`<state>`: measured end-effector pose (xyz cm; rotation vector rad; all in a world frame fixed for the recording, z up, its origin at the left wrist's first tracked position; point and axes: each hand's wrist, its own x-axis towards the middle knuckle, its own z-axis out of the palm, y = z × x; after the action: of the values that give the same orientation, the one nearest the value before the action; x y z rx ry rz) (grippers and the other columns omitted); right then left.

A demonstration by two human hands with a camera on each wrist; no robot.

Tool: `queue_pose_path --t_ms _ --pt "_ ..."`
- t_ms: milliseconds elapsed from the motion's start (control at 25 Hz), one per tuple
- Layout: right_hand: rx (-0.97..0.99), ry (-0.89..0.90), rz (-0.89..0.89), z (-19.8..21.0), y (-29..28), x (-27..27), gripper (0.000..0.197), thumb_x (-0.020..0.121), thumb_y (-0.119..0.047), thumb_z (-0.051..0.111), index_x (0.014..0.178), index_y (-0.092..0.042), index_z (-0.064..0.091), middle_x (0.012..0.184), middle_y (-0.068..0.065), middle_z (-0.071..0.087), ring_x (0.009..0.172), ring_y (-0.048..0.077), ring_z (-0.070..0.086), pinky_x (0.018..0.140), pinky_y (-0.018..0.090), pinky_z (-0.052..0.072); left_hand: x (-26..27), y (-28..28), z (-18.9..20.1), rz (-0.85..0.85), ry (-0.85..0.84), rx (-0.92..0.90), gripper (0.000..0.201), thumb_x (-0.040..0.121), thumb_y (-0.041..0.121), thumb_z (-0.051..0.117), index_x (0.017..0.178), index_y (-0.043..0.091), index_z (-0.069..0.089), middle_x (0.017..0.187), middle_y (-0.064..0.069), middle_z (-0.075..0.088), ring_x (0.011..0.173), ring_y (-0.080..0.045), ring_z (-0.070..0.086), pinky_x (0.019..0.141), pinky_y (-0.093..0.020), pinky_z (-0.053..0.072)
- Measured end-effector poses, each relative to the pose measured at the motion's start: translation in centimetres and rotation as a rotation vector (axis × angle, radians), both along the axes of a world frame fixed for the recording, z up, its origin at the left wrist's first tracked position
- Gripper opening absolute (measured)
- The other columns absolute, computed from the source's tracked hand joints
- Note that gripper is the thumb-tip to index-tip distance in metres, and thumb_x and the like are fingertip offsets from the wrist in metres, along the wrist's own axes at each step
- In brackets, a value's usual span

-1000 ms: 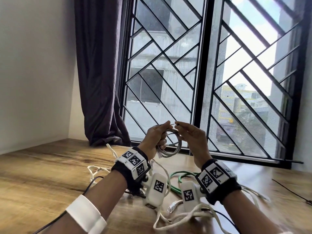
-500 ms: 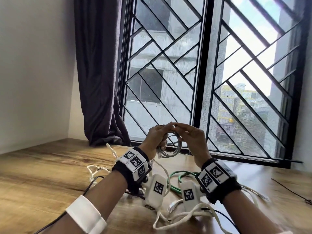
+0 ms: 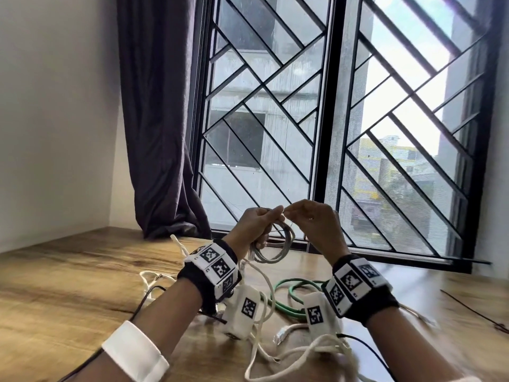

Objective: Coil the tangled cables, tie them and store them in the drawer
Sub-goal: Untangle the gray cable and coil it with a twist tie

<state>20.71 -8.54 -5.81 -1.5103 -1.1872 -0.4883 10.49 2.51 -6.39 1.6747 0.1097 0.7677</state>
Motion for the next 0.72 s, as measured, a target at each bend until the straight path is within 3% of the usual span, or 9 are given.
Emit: queue_pose_path --t_ms 120,200,360,480,600,720 --pt "-0.013 0.031 -0.166 0.1 -0.2 0.7 0.006 0.08 -0.031 0.07 0.076 -0.028 0.073 0.073 -0.011 0.069 0.073 0.007 0.065 0.066 0.02 0.044 -0.6 0.0 0.7 -0.138 0.135 0.006 0.026 0.095 0.039 0.05 0.079 0.019 0.045 0.045 0.011 0.027 0.032 -0.002 0.021 0.031 -0.011 0.02" --pt "-0.051 0.074 -0.191 -0.1 0.0 1.1 0.007 0.079 -0.031 0.07 0.077 -0.025 0.074 0.074 -0.01 0.069 0.076 0.009 0.064 0.07 0.025 0.046 -1.2 0.7 1.3 -0.226 0.158 -0.036 0.021 0.096 0.035 0.049 0.08 0.022 0.043 0.046 0.011 0.026 0.033 -0.001 0.019 0.029 -0.011 0.018" --pt "-0.068 0.169 -0.037 -0.5 0.6 0.8 0.007 0.078 -0.024 0.071 0.074 -0.019 0.074 0.065 -0.006 0.066 0.064 0.008 0.058 0.062 0.026 0.044 -1.3 0.4 1.0 -0.12 0.196 -0.005 0.012 0.098 0.025 0.048 0.093 0.022 0.058 0.046 0.009 0.026 0.032 -0.002 0.02 0.029 -0.011 0.02" --pt "-0.054 0.177 0.003 -0.4 0.4 0.5 0.007 0.077 -0.024 0.071 0.071 -0.023 0.072 0.067 -0.004 0.069 0.063 0.007 0.058 0.06 0.026 0.045 -0.7 -0.1 0.3 -0.078 0.217 0.035 0.013 0.095 0.028 0.054 0.09 0.02 0.063 0.049 0.007 0.024 0.034 -0.003 0.02 0.03 -0.012 0.021" --pt "-0.107 0.083 -0.122 -0.3 0.5 0.1 0.007 0.079 -0.032 0.069 0.072 -0.03 0.068 0.07 -0.015 0.064 0.071 0.008 0.058 0.067 0.025 0.043 -0.9 0.1 0.4 -0.087 0.236 -0.025 0.015 0.094 0.03 0.055 0.086 0.021 0.064 0.046 0.009 0.022 0.033 -0.003 0.018 0.031 -0.013 0.018" --pt "-0.096 0.072 -0.281 0.0 0.3 -0.2 0.011 0.084 -0.036 0.062 0.084 -0.027 0.068 0.085 -0.011 0.065 0.085 0.014 0.059 0.07 0.027 0.039 -1.3 0.2 0.8 -0.132 0.322 -0.05 0.017 0.093 0.031 0.053 0.084 0.023 0.065 0.045 0.011 0.019 0.031 -0.002 0.015 0.031 -0.011 0.017"
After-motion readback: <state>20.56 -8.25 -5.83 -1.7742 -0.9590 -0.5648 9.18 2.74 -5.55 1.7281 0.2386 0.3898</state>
